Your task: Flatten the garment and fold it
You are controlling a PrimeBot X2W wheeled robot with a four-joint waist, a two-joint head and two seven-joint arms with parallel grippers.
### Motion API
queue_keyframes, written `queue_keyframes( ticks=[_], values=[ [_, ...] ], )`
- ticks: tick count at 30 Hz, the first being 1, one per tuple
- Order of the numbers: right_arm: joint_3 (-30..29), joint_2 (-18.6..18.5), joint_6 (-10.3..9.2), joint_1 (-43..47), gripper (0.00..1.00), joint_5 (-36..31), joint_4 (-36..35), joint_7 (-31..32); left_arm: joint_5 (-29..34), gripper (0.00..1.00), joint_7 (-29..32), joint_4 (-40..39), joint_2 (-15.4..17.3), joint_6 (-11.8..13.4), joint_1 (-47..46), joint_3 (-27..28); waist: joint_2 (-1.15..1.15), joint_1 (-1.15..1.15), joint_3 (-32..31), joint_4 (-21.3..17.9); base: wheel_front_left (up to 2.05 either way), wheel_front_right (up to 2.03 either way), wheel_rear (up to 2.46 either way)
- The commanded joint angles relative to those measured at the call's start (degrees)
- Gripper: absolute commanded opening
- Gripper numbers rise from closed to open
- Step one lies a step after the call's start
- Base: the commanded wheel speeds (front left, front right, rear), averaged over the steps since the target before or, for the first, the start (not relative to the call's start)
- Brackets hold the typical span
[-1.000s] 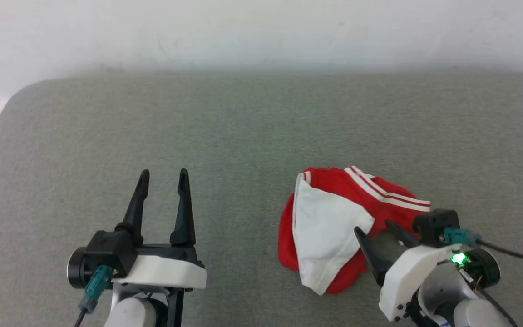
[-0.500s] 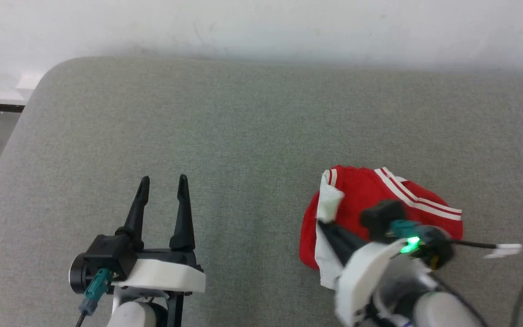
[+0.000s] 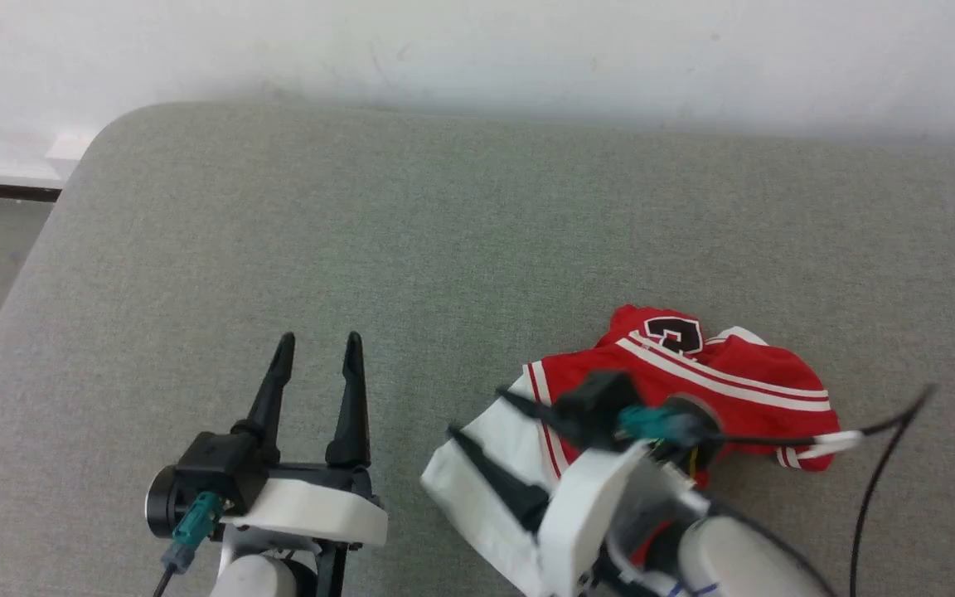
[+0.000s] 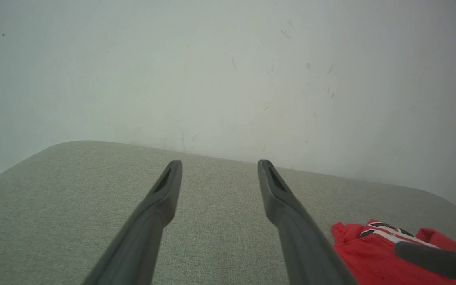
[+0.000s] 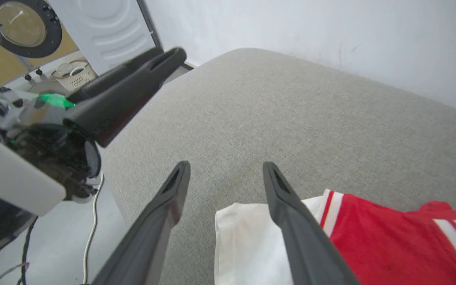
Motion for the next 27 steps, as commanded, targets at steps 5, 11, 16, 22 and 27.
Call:
queue_keyframes(
  ticks=[5, 11, 16, 22, 27],
  values=[
    [-9.3, -0.1, 0.30, 0.4, 1.00, 0.4, -6.1, -8.3, 0.4, 1.00, -0.3, 1.4, -0.1, -1.2, 0.7, -0.7, 0.00, 0.00, -0.6, -1.7, 0.00, 0.00, 0.00],
    [-22.2, -0.1, 0.30, 6.6, 1.00, -7.1, -11.5, -13.7, 1.7, 1.00, 4.8, 3.6, 2.0, -3.1, 1.4, -3.8, 0.00, 0.00, -1.3, -4.4, 0.00, 0.00, 0.00],
    [-30.7, -0.1, 0.30, 13.4, 1.00, -9.3, -12.0, -15.2, 2.9, 1.00, 15.6, 4.3, 4.3, -3.0, 3.1, -6.0, 0.00, 0.00, -1.8, -6.5, 0.00, 0.00, 0.00],
    [-33.7, -0.1, 0.30, 18.0, 1.00, -8.6, -11.7, -15.7, 1.7, 1.00, 28.5, 3.8, 5.0, -0.5, 5.2, -5.7, 0.00, 0.00, -1.8, -9.5, 0.00, 0.00, 0.00],
    [-33.2, -0.1, 0.30, 18.4, 1.00, -8.0, -12.0, -15.9, 1.2, 1.00, 36.0, 4.8, 4.9, 2.6, 5.1, -4.8, 0.00, 0.00, -1.1, -12.1, 0.00, 0.00, 0.00]
  ],
)
